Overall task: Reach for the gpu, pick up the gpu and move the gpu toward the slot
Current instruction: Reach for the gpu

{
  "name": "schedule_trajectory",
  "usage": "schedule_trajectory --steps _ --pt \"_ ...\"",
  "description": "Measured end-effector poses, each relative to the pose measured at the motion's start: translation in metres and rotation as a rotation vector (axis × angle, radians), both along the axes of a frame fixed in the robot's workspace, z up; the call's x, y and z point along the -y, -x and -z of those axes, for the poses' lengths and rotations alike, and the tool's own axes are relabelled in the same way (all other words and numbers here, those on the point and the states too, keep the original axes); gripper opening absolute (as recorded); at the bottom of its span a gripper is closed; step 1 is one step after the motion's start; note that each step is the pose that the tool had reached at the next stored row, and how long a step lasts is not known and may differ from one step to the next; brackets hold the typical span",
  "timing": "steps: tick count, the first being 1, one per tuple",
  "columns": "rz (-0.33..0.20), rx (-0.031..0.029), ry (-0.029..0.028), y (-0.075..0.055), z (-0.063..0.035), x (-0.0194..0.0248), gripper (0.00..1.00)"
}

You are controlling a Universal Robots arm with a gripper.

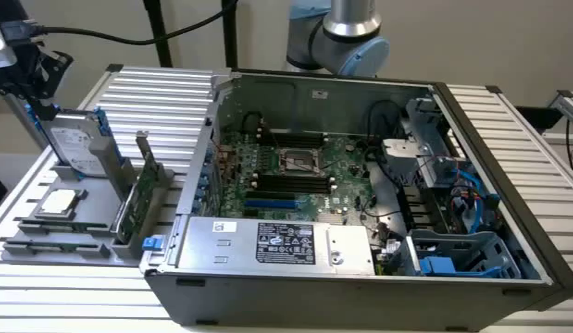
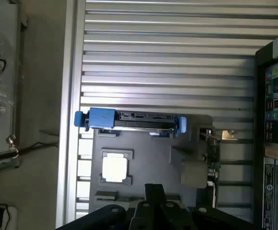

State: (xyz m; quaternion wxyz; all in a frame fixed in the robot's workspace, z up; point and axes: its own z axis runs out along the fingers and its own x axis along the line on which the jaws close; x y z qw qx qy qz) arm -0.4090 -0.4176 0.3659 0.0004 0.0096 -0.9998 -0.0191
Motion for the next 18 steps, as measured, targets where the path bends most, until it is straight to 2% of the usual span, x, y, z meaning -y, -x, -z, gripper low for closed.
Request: schedule_trajectory --steps 14,18 --pt "0.000 -0.0001 0.0007 0.000 0.0000 0.0000 0.11" --pt "0.000 -0.0001 0.0009 -0.014 0.0004 0.0013 0.11"
